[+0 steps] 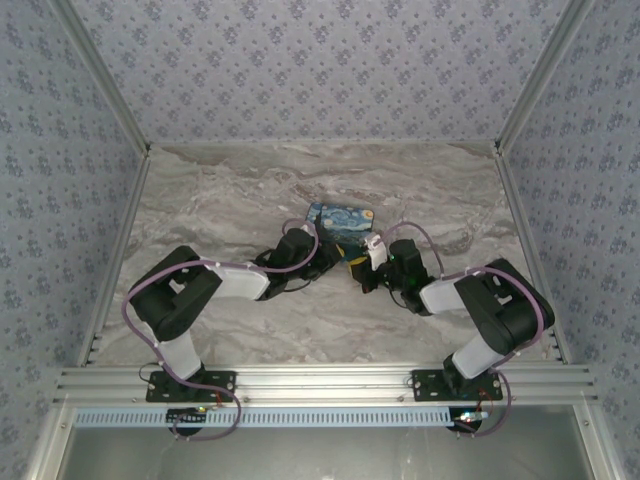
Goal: Unlock a padlock with a key
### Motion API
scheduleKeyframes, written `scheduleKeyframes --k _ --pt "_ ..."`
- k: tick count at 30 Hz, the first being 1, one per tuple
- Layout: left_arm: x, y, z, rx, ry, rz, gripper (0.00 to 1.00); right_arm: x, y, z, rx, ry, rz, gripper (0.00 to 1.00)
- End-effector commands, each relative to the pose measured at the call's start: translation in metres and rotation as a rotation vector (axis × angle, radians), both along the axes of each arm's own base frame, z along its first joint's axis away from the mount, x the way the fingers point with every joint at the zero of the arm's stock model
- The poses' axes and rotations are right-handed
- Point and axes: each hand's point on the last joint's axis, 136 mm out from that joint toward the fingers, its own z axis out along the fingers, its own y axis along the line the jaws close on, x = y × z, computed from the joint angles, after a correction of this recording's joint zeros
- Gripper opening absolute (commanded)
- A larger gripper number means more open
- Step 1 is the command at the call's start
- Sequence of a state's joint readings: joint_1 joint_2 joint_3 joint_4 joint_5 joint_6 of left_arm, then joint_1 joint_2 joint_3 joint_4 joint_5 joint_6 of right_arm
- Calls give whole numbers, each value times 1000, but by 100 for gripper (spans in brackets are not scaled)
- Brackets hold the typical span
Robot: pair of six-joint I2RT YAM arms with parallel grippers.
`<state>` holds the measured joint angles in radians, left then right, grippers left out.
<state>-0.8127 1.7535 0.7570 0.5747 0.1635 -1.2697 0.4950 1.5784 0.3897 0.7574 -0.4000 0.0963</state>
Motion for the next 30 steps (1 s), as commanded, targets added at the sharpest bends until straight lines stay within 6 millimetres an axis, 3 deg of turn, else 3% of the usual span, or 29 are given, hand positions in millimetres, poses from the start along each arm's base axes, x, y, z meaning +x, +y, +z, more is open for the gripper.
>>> scheduleKeyframes --k 1,19,25,30 --pt "-15 -17 30 -83 -16 -83 18 21 8 31 42 -118 -26 0" --pt "-18 -17 40 -99 -10 -95 18 34 -2 28 -139 -263 -103 0" --pt "-19 -16 40 -96 -7 -97 18 33 -1 31 -138 -276 -85 0" --pt "-19 -15 40 -97 -5 -96 18 27 5 38 -36 -232 -34 0"
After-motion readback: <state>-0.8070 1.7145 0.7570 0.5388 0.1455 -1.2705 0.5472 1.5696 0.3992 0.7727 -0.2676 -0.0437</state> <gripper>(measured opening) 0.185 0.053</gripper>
